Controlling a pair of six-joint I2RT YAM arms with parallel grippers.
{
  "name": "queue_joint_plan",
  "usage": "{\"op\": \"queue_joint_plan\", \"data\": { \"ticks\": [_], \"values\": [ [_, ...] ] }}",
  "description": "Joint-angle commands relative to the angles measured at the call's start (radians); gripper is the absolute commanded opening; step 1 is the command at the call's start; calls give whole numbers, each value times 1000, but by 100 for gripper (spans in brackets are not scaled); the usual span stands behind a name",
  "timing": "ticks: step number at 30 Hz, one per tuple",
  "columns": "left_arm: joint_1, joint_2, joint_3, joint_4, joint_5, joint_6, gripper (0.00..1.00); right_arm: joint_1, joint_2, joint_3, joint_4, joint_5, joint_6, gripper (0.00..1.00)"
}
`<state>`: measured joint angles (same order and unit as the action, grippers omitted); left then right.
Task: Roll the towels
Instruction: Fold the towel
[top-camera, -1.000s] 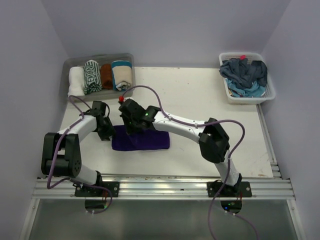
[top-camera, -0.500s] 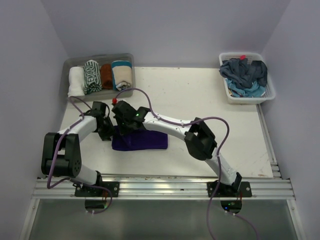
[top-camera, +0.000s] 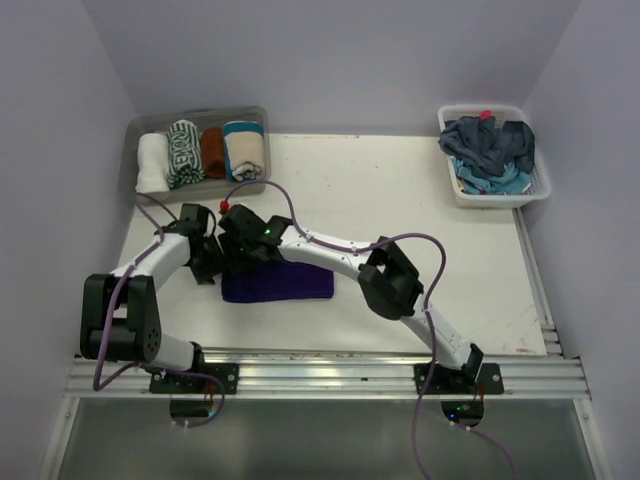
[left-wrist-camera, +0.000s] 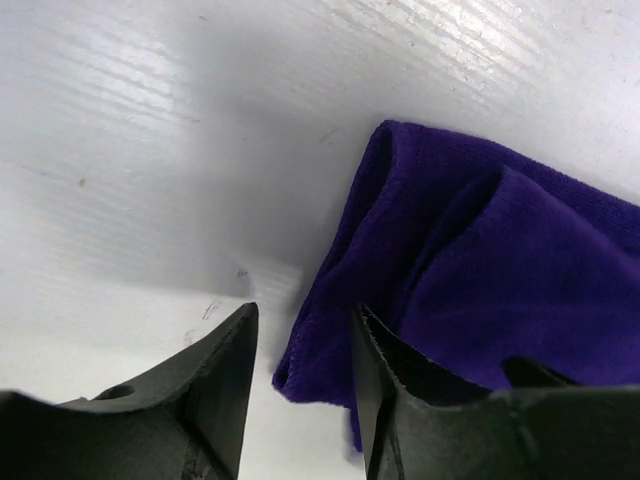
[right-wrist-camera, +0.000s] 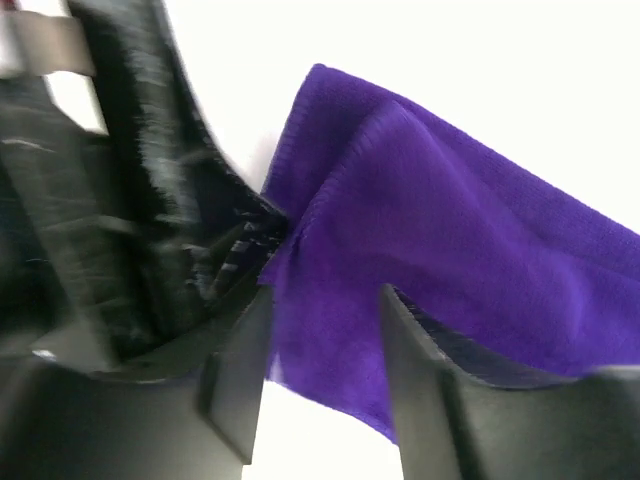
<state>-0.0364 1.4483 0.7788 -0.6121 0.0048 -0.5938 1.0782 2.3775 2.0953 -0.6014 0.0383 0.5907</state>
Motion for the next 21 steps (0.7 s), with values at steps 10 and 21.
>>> {"op": "queue_joint_plan", "data": {
  "ticks": [10, 21],
  "values": [
    [53, -153, 185, -130, -109, -17, 42, -81, -417, -456, 140, 77, -2, 51],
    [-151, -66, 139, 63, 46, -11, 38, -268, -502, -689, 167, 55, -40, 28]
  ]
}}
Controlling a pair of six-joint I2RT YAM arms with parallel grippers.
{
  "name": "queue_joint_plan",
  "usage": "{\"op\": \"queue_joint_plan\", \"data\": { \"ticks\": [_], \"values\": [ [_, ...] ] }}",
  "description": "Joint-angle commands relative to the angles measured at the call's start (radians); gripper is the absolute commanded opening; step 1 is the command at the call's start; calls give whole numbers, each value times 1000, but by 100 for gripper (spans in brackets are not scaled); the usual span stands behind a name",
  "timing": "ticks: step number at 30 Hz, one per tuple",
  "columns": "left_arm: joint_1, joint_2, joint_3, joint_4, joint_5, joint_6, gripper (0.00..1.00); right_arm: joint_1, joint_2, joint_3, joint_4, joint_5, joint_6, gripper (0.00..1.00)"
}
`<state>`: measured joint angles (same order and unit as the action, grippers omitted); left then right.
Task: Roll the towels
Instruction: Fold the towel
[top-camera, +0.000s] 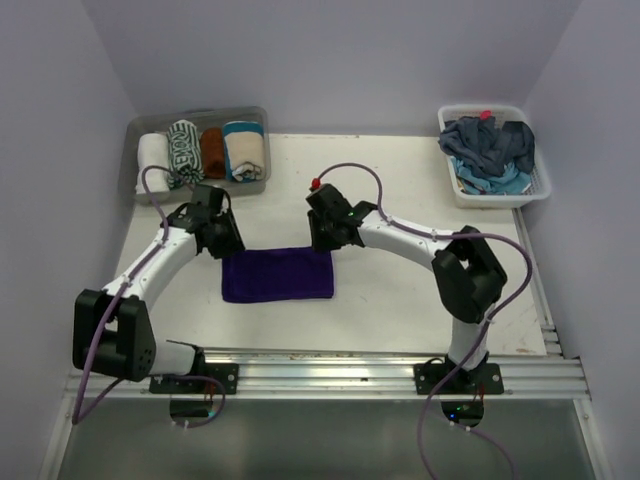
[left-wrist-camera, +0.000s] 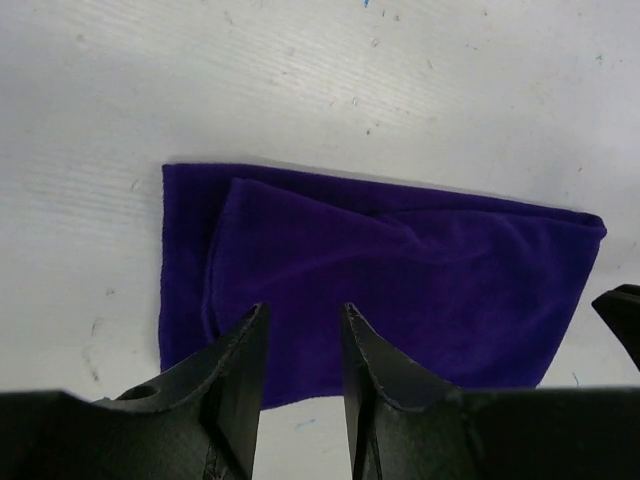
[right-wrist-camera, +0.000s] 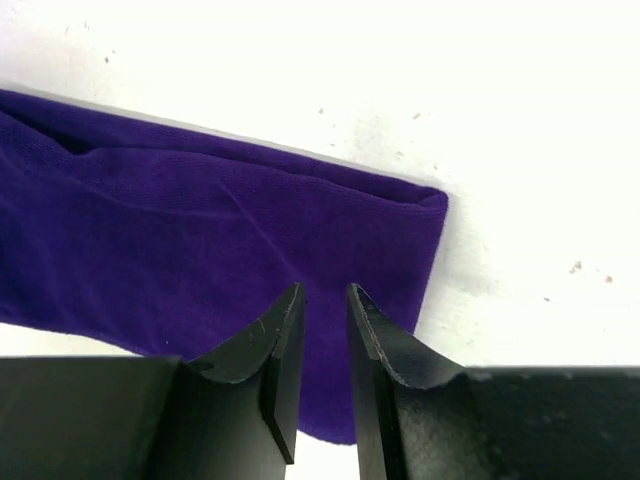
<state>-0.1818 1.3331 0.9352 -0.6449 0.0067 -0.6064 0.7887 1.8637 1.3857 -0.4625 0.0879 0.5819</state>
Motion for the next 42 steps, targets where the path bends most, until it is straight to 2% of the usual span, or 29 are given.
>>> {"op": "queue_joint_plan", "data": {
  "ticks": [1, 6, 7, 10, 17, 23, 29, 36, 40, 42],
  "values": [
    [-5, 67, -21, 105, 30, 0, 38, 14, 32, 47, 30, 4, -37, 27],
    [-1, 227, -15, 142, -8, 8, 37, -22, 171, 171, -37, 19, -70, 22],
    [2, 250, -15, 136, -54, 10, 37, -31, 190, 180, -53, 22, -68, 21],
    [19, 310, -16, 116, -77, 8, 36, -63, 218, 170, -64, 15, -60, 20],
    [25, 298, 30, 50, -129, 8, 36, -72, 178, 118, -56, 33, -62, 18],
    [22, 150, 82, -36, -178, 26, 37, -69, 63, 39, 11, 62, -83, 19],
    [16, 64, 4, -41, -79, 28, 38, -37, 54, 22, 13, 69, -106, 19],
    [15, 127, -104, 14, -45, 25, 49, -19, 75, 21, 8, 53, -113, 21],
    [16, 192, -110, 21, -57, 19, 47, -17, 83, 9, 7, 58, -120, 21],
    [16, 205, -111, 27, -57, 19, 41, -17, 97, 3, 10, 58, -122, 21]
  ]
}}
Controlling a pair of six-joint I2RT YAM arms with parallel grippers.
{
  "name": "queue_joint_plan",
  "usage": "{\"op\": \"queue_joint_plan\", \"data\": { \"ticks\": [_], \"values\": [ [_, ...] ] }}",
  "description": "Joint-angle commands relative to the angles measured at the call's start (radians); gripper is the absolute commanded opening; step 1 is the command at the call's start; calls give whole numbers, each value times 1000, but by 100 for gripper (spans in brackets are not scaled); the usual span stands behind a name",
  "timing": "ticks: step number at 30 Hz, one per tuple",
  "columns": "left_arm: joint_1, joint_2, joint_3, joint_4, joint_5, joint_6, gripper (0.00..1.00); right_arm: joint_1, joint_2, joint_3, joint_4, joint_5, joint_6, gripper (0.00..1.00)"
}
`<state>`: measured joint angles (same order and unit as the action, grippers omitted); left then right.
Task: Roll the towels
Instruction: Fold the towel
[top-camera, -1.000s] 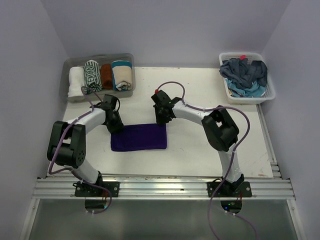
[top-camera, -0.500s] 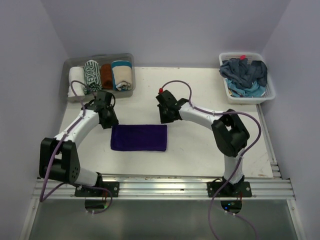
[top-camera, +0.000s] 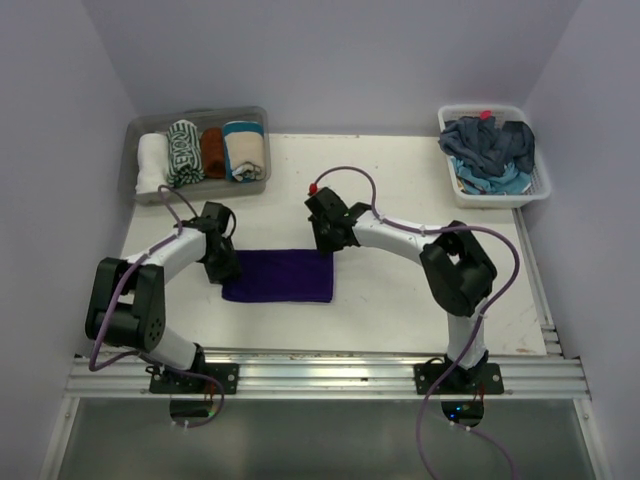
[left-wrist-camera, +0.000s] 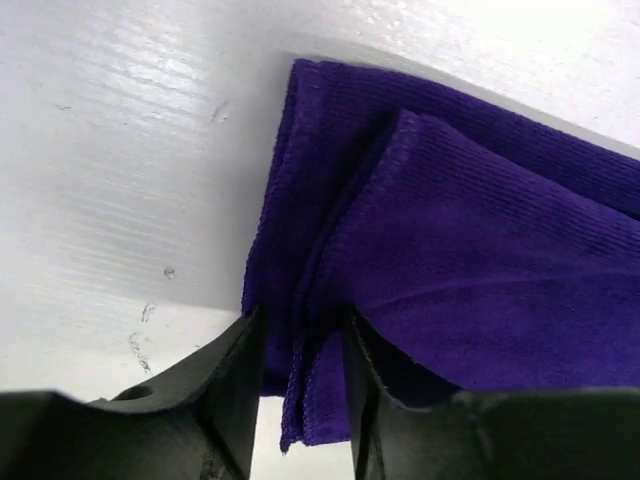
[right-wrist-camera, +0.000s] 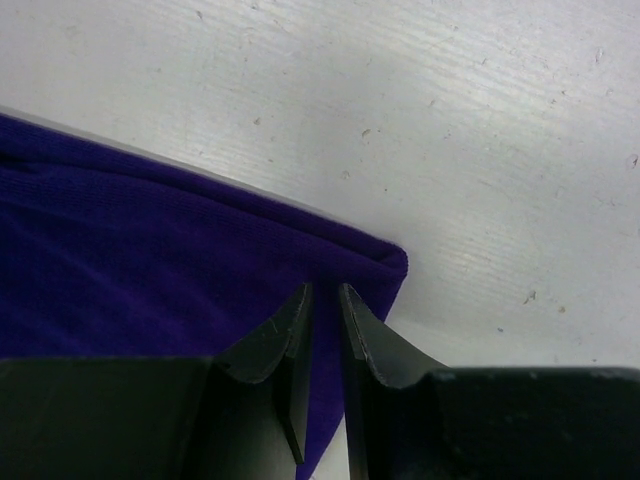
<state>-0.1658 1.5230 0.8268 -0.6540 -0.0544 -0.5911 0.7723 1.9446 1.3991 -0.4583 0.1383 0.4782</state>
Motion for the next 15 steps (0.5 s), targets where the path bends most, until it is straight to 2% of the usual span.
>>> {"op": "queue_joint_plan", "data": {
  "ticks": [1, 2, 5, 8, 10, 12, 13, 14, 15],
  "values": [
    [0, 16, -3, 37, 1, 2, 38, 1, 19, -12, 6, 9, -18, 21],
    [0, 9, 4, 36, -4, 1, 31, -1, 28, -12, 6, 7, -20, 21],
    [0, -18, 24, 13, -30, 1, 24, -1, 34, -12, 9, 1, -16, 21],
    [0, -40, 41, -12, -62, 4, 17, 1, 34, -18, 15, -8, -16, 21],
    [0, -40, 46, -18, -84, 7, 17, 4, 33, -20, 15, -11, -16, 21],
    [5, -32, 48, -21, -97, 8, 22, 8, 27, -22, 12, -8, -21, 22],
    [5, -29, 51, -32, -105, 10, 29, 12, 16, -23, 15, -6, -24, 23],
    [6, -26, 55, -39, -114, 2, 44, 16, 10, -23, 18, -5, -32, 23],
    [6, -27, 58, -44, -120, 1, 49, 19, 5, -23, 21, -6, -38, 23]
  ]
}}
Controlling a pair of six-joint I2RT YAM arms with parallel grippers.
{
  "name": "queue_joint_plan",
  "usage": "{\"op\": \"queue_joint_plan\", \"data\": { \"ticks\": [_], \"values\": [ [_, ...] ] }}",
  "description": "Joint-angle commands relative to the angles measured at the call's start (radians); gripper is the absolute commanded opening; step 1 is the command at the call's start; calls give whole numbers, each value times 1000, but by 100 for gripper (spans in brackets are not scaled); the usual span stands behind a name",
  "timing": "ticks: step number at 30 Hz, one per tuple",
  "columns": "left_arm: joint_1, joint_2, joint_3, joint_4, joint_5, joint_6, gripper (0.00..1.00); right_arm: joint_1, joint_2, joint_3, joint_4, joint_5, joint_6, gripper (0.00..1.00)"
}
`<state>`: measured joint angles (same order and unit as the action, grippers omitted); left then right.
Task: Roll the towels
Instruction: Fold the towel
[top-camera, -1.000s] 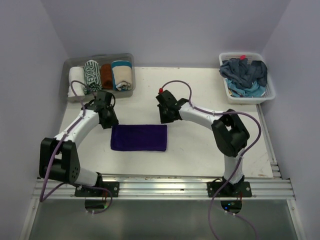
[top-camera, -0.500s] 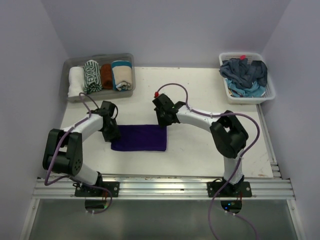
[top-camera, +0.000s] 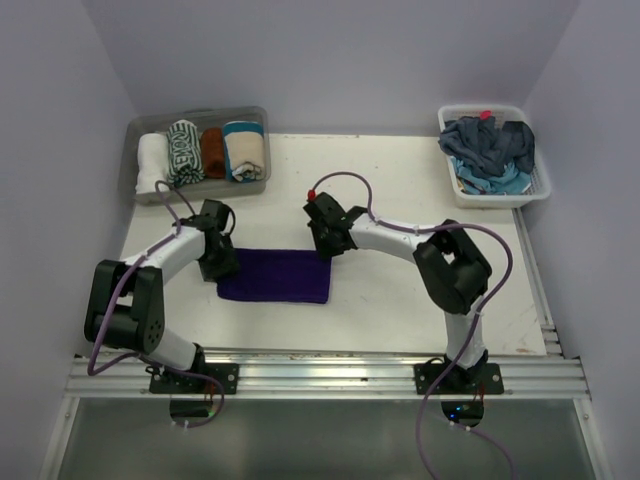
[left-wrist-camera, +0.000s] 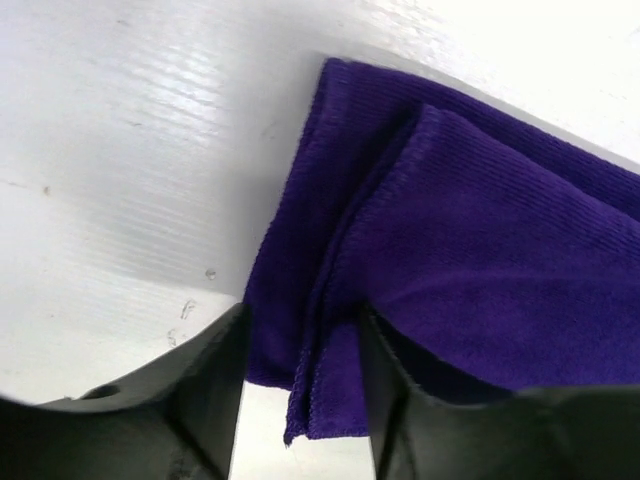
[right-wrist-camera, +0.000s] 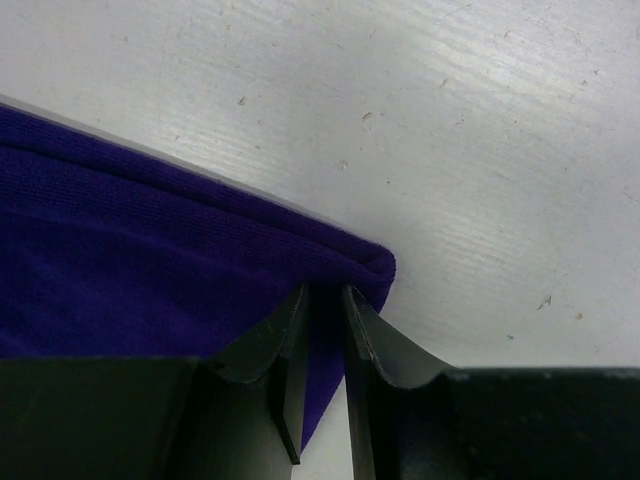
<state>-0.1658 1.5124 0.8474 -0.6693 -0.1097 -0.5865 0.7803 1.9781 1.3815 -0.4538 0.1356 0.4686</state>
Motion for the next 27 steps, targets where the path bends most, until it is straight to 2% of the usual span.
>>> {"op": "queue_joint_plan", "data": {
  "ticks": [1, 3, 6, 11, 13, 20, 22, 27],
  "values": [
    [6, -21, 38, -32, -74, -7, 52, 16, -30, -2, 18, -1, -36, 24],
    [6, -29, 32, -27, -77, -13, 56, 16, -16, 17, 7, 4, -54, 24],
    [6, 6, 33, -9, -68, -18, 48, 16, 24, 30, -5, 4, -68, 23],
    [6, 132, 73, 54, -51, -3, 23, 14, 35, -37, 12, 2, -38, 20],
    [3, 169, 107, 53, -36, 7, 16, 14, 4, -87, 26, 4, -9, 20],
    [-113, 337, 335, 37, -18, 33, 16, 65, -199, -355, 56, 7, 117, 20],
    [-149, 386, 402, 22, -21, 40, 17, 120, -261, -435, 46, 22, 178, 20],
    [-279, 590, 695, -15, -25, 86, 21, 270, -372, -561, 29, 60, 312, 19]
  ]
}}
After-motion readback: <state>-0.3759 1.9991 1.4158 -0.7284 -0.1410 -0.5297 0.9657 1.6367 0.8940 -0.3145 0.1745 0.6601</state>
